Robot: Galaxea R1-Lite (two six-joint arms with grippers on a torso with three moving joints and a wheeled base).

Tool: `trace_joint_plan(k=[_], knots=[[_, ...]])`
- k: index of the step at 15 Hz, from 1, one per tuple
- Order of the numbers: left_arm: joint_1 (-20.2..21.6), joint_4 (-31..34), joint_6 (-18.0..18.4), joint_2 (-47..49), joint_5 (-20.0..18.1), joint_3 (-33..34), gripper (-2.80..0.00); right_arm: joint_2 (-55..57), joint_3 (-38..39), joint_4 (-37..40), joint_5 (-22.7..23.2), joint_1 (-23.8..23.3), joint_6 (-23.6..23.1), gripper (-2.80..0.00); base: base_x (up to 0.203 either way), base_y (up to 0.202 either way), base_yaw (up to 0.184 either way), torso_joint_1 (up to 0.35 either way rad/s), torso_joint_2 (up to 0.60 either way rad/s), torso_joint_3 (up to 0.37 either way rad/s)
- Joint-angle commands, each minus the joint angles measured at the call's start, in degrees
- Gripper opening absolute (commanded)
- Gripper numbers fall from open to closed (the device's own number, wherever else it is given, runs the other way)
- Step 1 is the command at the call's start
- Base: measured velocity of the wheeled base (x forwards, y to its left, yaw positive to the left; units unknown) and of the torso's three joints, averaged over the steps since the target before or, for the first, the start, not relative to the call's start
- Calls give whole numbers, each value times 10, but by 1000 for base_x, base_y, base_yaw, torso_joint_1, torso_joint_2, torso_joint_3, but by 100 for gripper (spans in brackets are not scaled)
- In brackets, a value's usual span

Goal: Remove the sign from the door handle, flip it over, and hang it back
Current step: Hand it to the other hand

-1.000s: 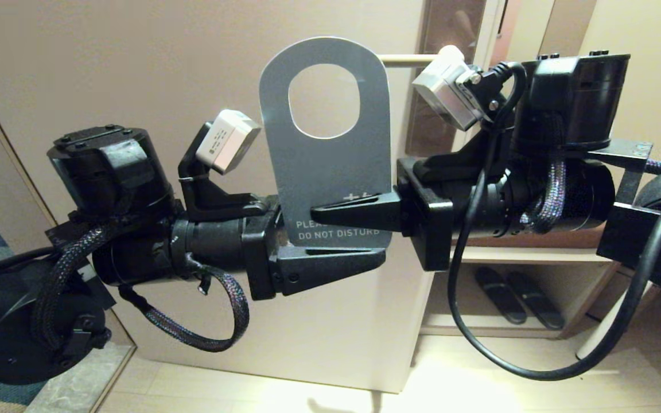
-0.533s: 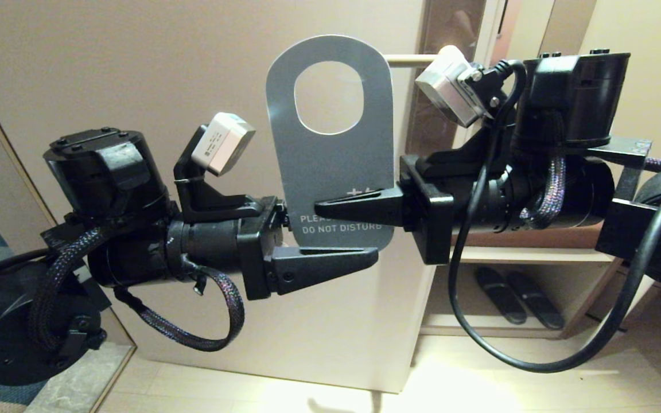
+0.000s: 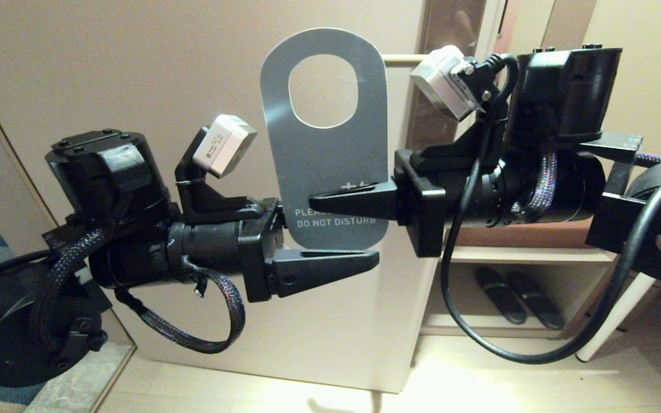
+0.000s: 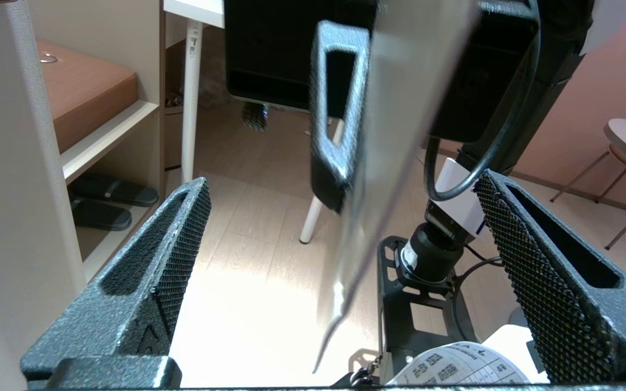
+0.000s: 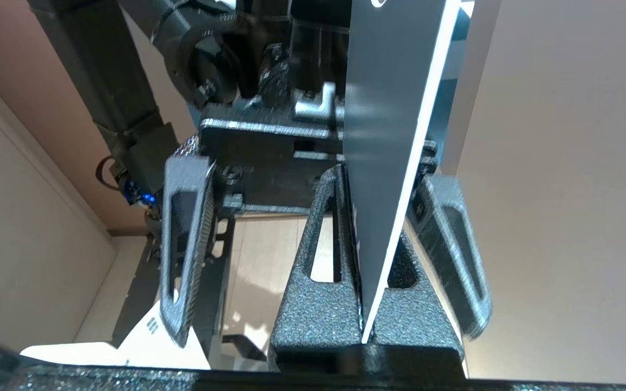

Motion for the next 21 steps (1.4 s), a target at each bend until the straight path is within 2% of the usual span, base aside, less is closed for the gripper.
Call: trace_joint_plan(k=[1,9,10,21], knots=[[0,-3,0,0,-2,0,0,4,-4,-2,3,0,0,-280,0,0,0,0,0,0],[0,-6,0,4,-2,1,0,4,-2,-1,3,1,0,-280,0,0,0,0,0,0],[0,-6,1,5,-2,1,-280,4,-2,-1,3,2,0,-280,0,0,0,0,0,0],[-1,-13,-32,-9,-2,4,-280,4,-3,-1,3,3,0,-280,0,0,0,0,0,0]])
